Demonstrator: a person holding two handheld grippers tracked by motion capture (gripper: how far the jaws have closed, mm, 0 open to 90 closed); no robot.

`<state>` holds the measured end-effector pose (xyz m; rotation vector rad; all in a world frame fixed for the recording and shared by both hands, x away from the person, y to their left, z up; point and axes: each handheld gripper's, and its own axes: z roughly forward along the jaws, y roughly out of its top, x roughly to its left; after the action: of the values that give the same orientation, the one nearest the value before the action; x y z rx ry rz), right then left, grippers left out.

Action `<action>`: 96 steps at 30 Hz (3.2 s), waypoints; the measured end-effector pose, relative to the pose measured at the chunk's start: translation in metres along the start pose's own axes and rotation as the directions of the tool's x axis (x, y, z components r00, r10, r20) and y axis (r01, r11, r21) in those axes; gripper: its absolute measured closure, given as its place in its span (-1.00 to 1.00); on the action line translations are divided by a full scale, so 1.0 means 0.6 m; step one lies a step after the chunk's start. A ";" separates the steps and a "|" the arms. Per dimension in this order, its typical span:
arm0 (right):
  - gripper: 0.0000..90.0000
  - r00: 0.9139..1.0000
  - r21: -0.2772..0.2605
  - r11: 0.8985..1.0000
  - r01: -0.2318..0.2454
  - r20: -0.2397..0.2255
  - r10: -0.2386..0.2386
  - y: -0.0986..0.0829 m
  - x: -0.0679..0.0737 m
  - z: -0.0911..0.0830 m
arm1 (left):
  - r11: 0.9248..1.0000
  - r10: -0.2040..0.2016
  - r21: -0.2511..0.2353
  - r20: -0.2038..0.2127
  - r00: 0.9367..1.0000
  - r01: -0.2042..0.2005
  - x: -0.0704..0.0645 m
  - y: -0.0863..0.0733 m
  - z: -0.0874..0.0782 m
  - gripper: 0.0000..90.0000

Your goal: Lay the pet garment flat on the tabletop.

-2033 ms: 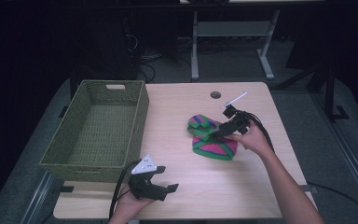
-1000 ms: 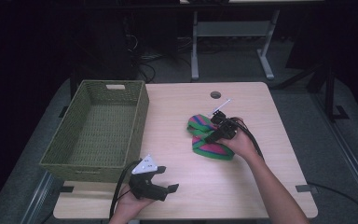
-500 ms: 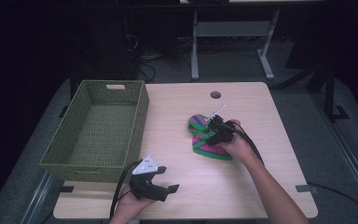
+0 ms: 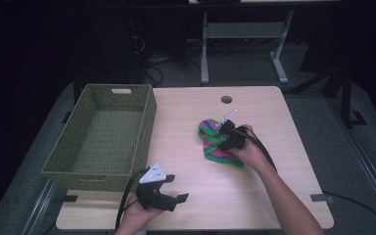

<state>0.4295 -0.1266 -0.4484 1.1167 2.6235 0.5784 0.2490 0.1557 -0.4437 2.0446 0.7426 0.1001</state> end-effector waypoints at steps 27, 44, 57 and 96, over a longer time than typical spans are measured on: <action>0.55 1.000 0.003 1.000 0.001 0.003 -0.001 0.002 -0.007 -0.007 | 1.000 0.001 0.004 0.003 1.000 -0.001 0.001 0.000 0.001 -0.63; 0.66 0.996 -0.069 0.996 -0.048 -0.072 0.043 -0.002 -0.032 -0.061 | 1.000 0.005 0.005 -0.003 1.000 -0.005 0.002 0.000 0.000 -0.63; 0.66 0.991 -0.137 0.989 -0.063 -0.122 0.046 -0.009 -0.030 -0.109 | 1.000 0.008 0.003 -0.006 1.000 -0.008 0.002 0.000 -0.001 -0.63; 0.65 0.985 -0.232 0.973 -0.011 -0.170 -0.029 -0.093 0.014 -0.201 | 1.000 -0.008 -0.006 -0.001 1.000 0.008 0.003 0.001 0.000 -0.63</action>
<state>0.3451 -0.1877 -0.3657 1.0225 2.6121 0.9932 0.2505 0.1562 -0.4437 2.0362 0.7506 0.0991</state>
